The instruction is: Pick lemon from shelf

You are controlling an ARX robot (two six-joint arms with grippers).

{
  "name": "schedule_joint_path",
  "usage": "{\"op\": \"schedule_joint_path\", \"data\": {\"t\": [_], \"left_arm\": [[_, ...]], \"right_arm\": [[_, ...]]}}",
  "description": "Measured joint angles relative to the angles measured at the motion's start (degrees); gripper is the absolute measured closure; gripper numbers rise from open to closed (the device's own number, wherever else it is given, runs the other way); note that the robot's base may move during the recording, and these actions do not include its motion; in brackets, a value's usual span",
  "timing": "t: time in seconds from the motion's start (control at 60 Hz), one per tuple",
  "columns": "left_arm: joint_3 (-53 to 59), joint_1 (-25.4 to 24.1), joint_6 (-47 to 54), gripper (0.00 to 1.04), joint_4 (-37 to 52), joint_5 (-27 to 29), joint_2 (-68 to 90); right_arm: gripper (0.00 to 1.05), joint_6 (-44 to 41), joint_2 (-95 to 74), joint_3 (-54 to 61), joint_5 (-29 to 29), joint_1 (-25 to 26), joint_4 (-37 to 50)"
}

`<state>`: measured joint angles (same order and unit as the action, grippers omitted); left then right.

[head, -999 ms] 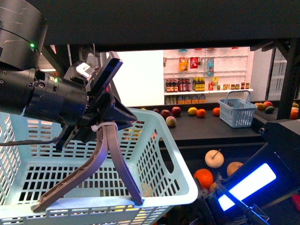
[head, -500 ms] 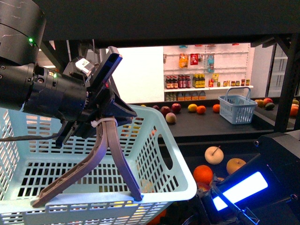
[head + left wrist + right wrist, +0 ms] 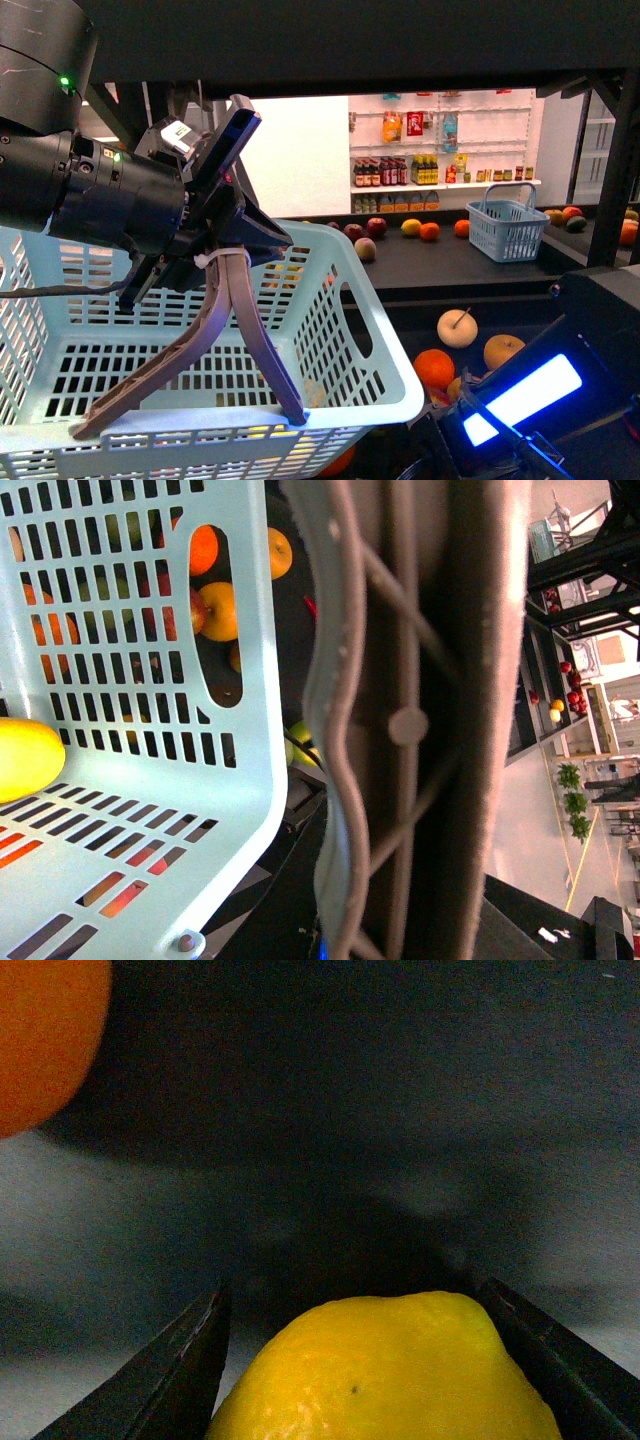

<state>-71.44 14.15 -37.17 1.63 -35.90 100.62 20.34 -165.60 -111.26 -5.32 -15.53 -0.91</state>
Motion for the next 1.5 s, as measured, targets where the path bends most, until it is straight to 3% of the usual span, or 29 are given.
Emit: {"op": "schedule_joint_path", "data": {"t": [0.466, 0.65, 0.983, 1.499], "left_arm": [[0.0, 0.0, 0.0, 0.91, 0.0, 0.0, 0.0], [0.0, 0.0, 0.0, 0.91, 0.0, -0.1, 0.0], [0.0, 0.0, 0.0, 0.91, 0.0, 0.0, 0.0], [0.0, 0.0, 0.0, 0.91, 0.0, -0.1, 0.0]], "right_arm": [[0.34, -7.7, 20.5, 20.3, -2.9, 13.0, 14.2], [0.34, -8.1, 32.8, 27.7, -0.3, 15.3, 19.3], [0.34, -4.5, 49.7, 33.4, 12.6, 7.8, 20.5], [0.34, -4.9, 52.2, 33.4, 21.6, -1.1, 18.0]]}}
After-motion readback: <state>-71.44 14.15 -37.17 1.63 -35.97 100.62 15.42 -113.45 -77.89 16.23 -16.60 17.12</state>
